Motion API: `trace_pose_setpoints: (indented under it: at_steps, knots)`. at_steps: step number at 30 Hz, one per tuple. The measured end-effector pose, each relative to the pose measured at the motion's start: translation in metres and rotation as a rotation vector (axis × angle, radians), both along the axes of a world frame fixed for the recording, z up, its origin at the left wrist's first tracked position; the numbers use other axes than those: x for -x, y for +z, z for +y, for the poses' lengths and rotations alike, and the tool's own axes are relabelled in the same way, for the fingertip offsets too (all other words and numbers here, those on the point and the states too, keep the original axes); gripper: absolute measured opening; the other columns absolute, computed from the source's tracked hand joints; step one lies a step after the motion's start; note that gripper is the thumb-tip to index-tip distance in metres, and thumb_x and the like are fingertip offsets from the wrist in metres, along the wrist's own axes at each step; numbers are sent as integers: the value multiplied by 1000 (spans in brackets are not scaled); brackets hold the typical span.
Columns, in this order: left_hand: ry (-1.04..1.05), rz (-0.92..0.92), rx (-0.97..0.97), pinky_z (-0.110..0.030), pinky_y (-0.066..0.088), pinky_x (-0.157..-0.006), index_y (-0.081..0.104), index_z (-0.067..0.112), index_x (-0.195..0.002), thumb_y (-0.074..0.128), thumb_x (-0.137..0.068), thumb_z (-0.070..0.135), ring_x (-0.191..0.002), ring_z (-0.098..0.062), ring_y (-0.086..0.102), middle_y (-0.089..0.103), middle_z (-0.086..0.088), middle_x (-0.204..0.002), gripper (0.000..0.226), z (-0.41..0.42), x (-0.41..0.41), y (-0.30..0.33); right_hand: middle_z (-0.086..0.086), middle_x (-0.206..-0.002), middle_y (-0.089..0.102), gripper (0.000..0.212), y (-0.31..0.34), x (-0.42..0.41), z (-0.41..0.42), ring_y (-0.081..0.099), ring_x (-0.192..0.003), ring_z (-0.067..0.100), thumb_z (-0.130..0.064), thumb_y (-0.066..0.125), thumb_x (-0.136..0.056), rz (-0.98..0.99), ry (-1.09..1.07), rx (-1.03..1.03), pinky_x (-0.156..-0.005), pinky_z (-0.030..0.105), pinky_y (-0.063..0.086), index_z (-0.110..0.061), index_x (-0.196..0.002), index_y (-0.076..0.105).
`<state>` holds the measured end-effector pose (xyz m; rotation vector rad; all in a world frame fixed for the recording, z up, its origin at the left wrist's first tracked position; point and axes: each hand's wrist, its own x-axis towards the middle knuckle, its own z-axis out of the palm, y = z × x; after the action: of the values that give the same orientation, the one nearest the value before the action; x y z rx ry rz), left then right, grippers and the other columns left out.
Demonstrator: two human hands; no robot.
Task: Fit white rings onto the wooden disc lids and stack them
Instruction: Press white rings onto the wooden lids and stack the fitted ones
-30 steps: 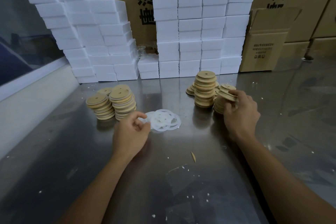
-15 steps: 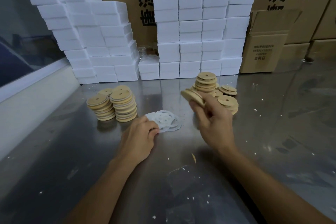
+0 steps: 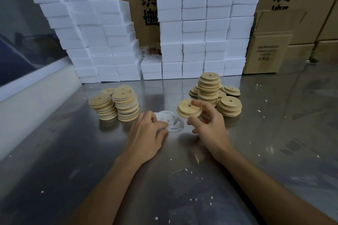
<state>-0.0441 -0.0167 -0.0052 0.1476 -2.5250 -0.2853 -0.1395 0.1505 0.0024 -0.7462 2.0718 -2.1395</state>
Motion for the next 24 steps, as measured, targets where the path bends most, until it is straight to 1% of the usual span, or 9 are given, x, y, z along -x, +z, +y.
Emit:
trace_pose_setpoints:
  at_steps: [2, 5, 8, 9, 12, 14, 18, 22, 24]
  knots:
    - [0, 10, -15, -33, 44, -77, 76, 19, -100, 75, -82, 27, -89, -20, 48, 49, 1, -91, 20, 1, 1, -1, -1, -104, 71, 29, -1, 1, -1, 68, -87, 27, -11, 70, -86, -2, -24, -23, -74, 39, 57, -27, -110, 66]
    - [15, 18, -19, -36, 45, -77, 76, 17, -91, 77, -80, 30, -89, -22, 50, 53, -1, -91, 17, 3, 4, 0, 0, -100, 71, 16, -3, 1, -3, 67, -87, 31, -14, 73, -87, 34, -52, -68, -77, 48, 58, -24, -99, 67]
    - [-10, 8, -10, -38, 45, -81, 71, 17, -84, 75, -82, 27, -94, -22, 52, 63, 1, -97, 12, 7, 6, 2, 2, -96, 71, 13, -3, 2, -4, 66, -85, 37, -12, 73, -87, 39, -65, -63, -74, 50, 58, -22, -93, 66]
    - [-17, -4, -18, -38, 44, -82, 68, 17, -83, 73, -83, 27, -95, -22, 53, 64, 3, -95, 10, 8, 7, 3, 3, -95, 71, 13, -4, 2, -4, 66, -85, 38, -12, 73, -87, 37, -69, -63, -73, 50, 57, -22, -92, 66]
    - [6, 2, -35, -32, 36, -74, 65, 16, -82, 73, -83, 23, -89, -23, 53, 56, 2, -79, 10, 11, 5, 4, 2, -95, 71, 12, -4, 3, -4, 65, -83, 39, -12, 72, -87, 38, -77, -67, -72, 51, 56, -22, -91, 66]
    - [8, 23, -28, -31, 35, -70, 65, 14, -83, 74, -82, 17, -84, -25, 55, 58, -3, -76, 10, 12, 5, 4, 3, -94, 71, 12, -4, 2, -4, 65, -83, 41, -11, 72, -87, 34, -81, -61, -72, 52, 56, -21, -91, 66]
    - [-14, 48, -78, -36, 46, -71, 71, 12, -89, 78, -77, 10, -85, -26, 58, 69, -4, -84, 15, 9, 5, 2, 5, -93, 71, 12, -4, 3, -4, 65, -84, 40, -12, 72, -87, 39, -90, -69, -74, 54, 56, -21, -90, 66]
    - [-32, 79, -186, -26, 39, -73, 74, 15, -76, 84, -72, 15, -82, -15, 55, 72, 4, -81, 11, 4, 6, -1, 3, -95, 72, 12, -5, 4, -5, 66, -84, 38, -13, 72, -86, 43, -97, -78, -75, 54, 56, -22, -89, 66]
    - [-27, 90, -221, -24, 37, -74, 75, 17, -74, 83, -73, 18, -81, -13, 54, 72, 7, -80, 9, 2, 7, -2, 4, -94, 72, 13, -5, 5, -5, 66, -84, 39, -13, 73, -86, 44, -97, -77, -75, 54, 56, -23, -89, 66]
